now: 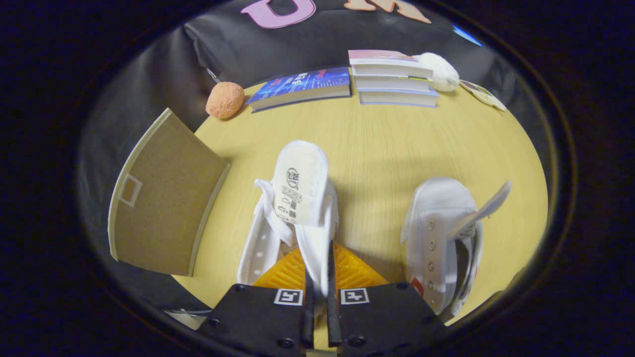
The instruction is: Open the storage box then place both shoes into the box .Put the left shoe in first, then the right shoe, with the right side of both shoes facing outward in a uniform manner.
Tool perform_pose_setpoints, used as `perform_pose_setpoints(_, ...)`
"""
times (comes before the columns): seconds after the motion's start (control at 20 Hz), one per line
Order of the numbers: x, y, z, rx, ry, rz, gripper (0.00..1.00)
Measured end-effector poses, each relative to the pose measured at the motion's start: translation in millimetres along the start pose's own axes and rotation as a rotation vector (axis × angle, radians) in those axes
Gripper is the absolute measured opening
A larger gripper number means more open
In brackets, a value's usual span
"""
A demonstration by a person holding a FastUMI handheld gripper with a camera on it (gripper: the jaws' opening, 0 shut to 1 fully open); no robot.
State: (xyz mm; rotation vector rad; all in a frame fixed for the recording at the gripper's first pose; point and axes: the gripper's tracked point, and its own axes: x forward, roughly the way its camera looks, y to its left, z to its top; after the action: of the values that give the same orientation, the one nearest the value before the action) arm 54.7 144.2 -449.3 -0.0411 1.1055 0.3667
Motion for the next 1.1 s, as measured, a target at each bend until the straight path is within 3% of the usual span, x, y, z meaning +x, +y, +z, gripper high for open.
perform_pose_setpoints(0.1, 2.4, -0.1, -0.5, 0.086, 0.029, 0.023, 0.06)
perform_pose_setpoints(0.45, -19.5, 14.6, 4.5, 0.401, 0.071, 0.150, 0.06)
perform_pose_setpoints(0.8, -81.9, 65.9, 47.7, 0.699, -0.023, 0.280, 0.05)
perform_pose_setpoints(1.1, -134.3, 147.4, 101.7, 0.756, -0.137, 0.372, 0.05)
